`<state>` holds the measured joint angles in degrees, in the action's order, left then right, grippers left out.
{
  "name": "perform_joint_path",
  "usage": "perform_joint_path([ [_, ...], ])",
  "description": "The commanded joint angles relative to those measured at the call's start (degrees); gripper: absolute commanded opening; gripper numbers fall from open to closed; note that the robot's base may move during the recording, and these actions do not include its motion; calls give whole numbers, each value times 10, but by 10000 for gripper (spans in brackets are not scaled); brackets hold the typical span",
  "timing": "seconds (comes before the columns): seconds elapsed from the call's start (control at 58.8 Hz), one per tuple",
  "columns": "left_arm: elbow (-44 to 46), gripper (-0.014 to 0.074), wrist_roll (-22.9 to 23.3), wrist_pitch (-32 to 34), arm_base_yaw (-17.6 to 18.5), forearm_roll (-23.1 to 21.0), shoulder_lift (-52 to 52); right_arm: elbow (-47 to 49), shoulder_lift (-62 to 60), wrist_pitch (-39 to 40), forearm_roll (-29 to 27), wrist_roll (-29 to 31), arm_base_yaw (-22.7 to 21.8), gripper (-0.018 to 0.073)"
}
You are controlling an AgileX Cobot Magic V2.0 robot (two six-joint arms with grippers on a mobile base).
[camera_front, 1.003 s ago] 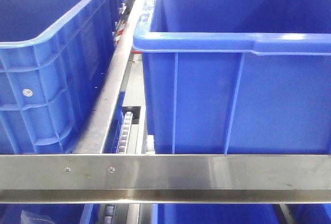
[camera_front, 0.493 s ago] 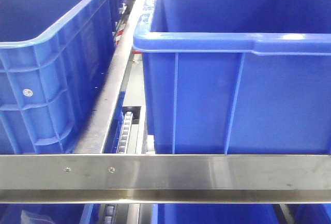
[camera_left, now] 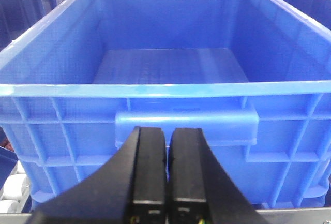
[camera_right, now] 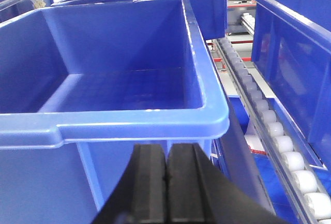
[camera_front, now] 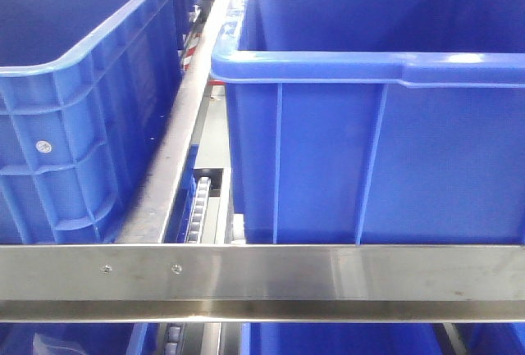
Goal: Pick red cube and place on left shelf
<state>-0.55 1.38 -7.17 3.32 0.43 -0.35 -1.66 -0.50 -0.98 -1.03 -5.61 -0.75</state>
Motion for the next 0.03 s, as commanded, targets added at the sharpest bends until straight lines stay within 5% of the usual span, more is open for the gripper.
perform_joint_path([
  [0.0,-13,101,0,52,2,-1,-8,9,-13,52,6,3,-3,57],
  [0.017,-13,101,0,52,2,-1,-8,9,-13,52,6,3,-3,57],
])
